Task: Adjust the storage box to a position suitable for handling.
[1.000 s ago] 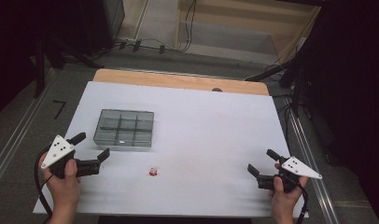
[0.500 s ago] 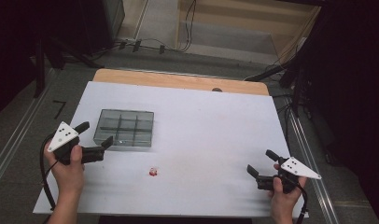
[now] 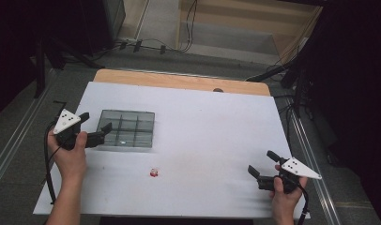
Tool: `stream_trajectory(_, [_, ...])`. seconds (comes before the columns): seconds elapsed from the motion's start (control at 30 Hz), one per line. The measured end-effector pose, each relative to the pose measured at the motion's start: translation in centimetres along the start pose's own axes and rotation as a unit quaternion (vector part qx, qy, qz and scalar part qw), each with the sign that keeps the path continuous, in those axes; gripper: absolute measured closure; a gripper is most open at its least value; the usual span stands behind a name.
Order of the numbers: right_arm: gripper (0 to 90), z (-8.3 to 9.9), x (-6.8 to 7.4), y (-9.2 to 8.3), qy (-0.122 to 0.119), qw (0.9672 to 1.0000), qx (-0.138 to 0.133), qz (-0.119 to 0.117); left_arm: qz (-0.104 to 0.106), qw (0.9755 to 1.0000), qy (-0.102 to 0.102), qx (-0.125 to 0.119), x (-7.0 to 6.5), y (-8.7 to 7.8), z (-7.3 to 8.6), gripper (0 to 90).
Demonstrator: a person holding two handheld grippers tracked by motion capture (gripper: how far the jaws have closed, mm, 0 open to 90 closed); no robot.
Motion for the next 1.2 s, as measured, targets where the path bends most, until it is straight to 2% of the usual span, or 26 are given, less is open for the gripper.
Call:
stream_trajectory(0.17, [0.0, 0.0, -0.1, 0.2, -0.004, 1.0, 0.001, 0.0, -0.009, 0.9999, -0.013, 0.006, 1.2, 0.2, 0.3, 15.5])
stream_trajectory(0.2, [0.0, 0.0, -0.1, 0.3, -0.004, 1.0, 0.001, -0.001, -0.02, 0.9995, -0.017, 0.018, 1.8, 0.4, 0.4, 18.4])
stream_trajectory(0.3, [0.0, 0.1, -0.2, 0.5, -0.001, 1.0, 0.003, -0.004, -0.025, 0.9989, -0.027, 0.03, 2.3, 0.5, 0.5, 29.1])
stream_trajectory(0.4, [0.0, 0.1, -0.2, 0.6, -0.001, 1.0, 0.003, -0.008, -0.035, 0.9977, -0.047, 0.033, 3.0, 0.4, 0.7, 44.9])
stream_trajectory(0.43, [0.0, 0.1, -0.2, 0.6, -0.001, 1.0, 0.004, -0.008, -0.039, 0.9968, -0.059, 0.037, 3.4, 0.3, 0.9, 51.0])
stream_trajectory(0.47, [0.0, 0.1, -0.2, 0.6, 0.0, 0.9999, 0.004, -0.009, -0.039, 0.9968, -0.059, 0.037, 3.4, 0.3, 0.9, 58.3])
stream_trajectory(0.5, [0.0, 0.1, -0.2, 0.7, 0.0, 0.9999, 0.004, -0.009, -0.039, 0.9961, -0.069, 0.038, 3.7, 0.1, 1.2, 67.3])
stream_trajectory(0.63, [0.0, 0.1, -0.2, 0.7, 0.003, 0.9999, 0.005, -0.009, -0.048, 0.9949, -0.07, 0.055, 4.0, 0.2, 1.6, 82.1])
stream_trajectory(0.7, [0.0, 0.1, -0.2, 0.7, 0.005, 0.9999, 0.007, -0.009, -0.048, 0.9932, -0.08, 0.07, 4.5, 0.3, 2.2, 87.9])
stream_trajectory(0.8, [0.0, 0.2, -0.3, 0.7, 0.005, 0.9999, 0.007, -0.008, -0.031, 0.9913, -0.098, 0.082, 5.0, 0.5, 2.8, 88.9])
stream_trajectory(0.87, [0.0, 0.2, -0.3, 0.7, 0.005, 0.9999, 0.007, -0.008, -0.027, 0.9909, -0.099, 0.087, 5.0, 0.6, 2.9, 88.9])
stream_trajectory(0.93, [0.0, 0.2, -0.4, 0.8, 0.005, 0.9999, 0.009, -0.007, -0.014, 0.989, -0.113, 0.094, 5.3, 0.9, 3.3, 89.0])
stream_trajectory(1.03, [0.0, 0.2, -0.3, 0.9, 0.004, 0.9999, 0.01, -0.006, -0.01, 0.9876, -0.121, 0.1, 5.4, 1.1, 3.5, 89.0])
stream_trajectory(1.2, [0.0, 0.3, -0.3, 1.0, 0.0, 0.9999, 0.01, -0.007, -0.008, 0.9871, -0.123, 0.103, 5.3, 1.2, 3.5, 89.1])
Point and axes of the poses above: each handheld gripper's, and its own axes: y roughly forward along the jaws, z roughly out of its underside, x roughly to its left, the point moved 3 cm from there along y, roughly forward along the jaws, and after that the axes turned 15 degrees about z, right-handed, at the moved point
